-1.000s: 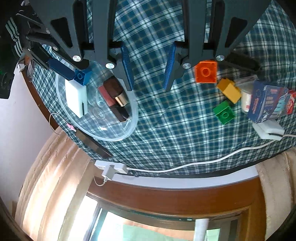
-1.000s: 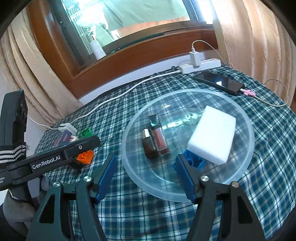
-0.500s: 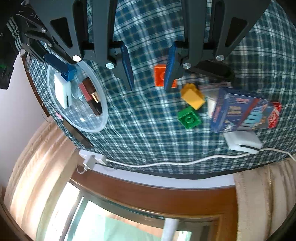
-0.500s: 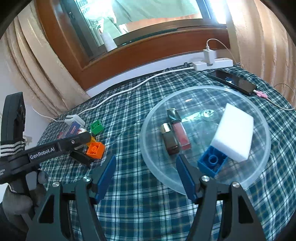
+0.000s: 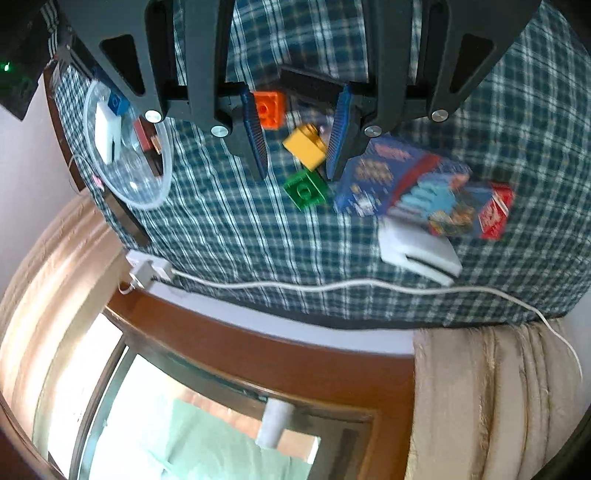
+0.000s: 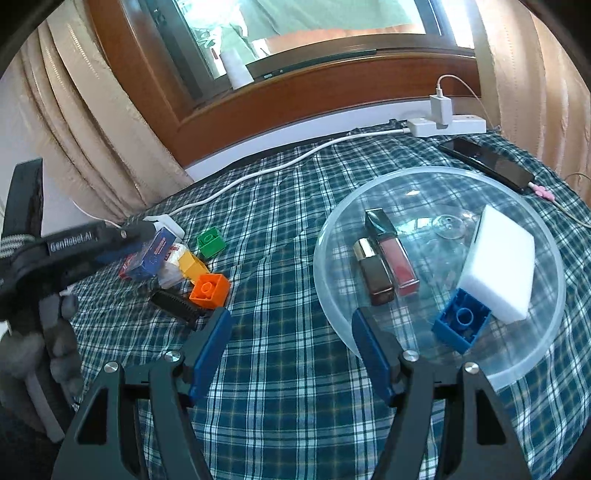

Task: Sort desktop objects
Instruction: 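Move both tools away from the bowl toward the remaining blocks and boxes, then lower the left tool onto the blue glove package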

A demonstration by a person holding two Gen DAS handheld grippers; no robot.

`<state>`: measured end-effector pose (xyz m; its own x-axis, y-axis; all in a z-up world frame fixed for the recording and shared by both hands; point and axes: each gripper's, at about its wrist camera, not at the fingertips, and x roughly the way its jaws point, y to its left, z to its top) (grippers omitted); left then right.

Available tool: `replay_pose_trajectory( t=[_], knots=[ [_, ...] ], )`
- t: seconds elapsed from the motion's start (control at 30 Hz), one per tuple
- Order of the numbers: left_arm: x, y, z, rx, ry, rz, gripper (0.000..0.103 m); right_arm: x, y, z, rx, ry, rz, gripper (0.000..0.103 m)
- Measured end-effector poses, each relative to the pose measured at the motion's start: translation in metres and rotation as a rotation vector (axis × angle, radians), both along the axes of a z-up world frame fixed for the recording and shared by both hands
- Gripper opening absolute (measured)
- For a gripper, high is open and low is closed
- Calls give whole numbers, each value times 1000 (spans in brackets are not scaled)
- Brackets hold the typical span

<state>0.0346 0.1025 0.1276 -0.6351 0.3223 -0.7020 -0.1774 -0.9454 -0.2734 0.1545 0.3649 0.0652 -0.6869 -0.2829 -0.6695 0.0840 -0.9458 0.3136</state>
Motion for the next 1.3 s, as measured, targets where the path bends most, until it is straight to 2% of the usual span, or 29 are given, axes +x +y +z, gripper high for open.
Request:
replay_pose_trajectory(
  t=[0.23,0.4,0.57,0.73,0.83,0.97,1.3],
  knots=[
    [-35,-8,-2,-44,-1,80,36,-3,-3,1,-6,1,14,72],
    [-60,-8,-13,-122,-14,141,36,-6,-6,1,-13,0,24,72],
    [-71,-11,-24,-159,-48,153,36,-7,-12,1,-11,3,41,72],
    [-62,-13,-24,-190,-42,125,36,-9,-16,0,-14,-3,53,72],
    [-44,-17,-29,-209,-45,122,36,-9,-20,0,-17,-3,65,72],
    [-22,-36,-39,-187,-89,108,37,-7,-26,1,-13,1,80,72],
    [26,-77,-41,-169,-112,148,37,-3,-42,2,-4,2,117,72]
  ],
)
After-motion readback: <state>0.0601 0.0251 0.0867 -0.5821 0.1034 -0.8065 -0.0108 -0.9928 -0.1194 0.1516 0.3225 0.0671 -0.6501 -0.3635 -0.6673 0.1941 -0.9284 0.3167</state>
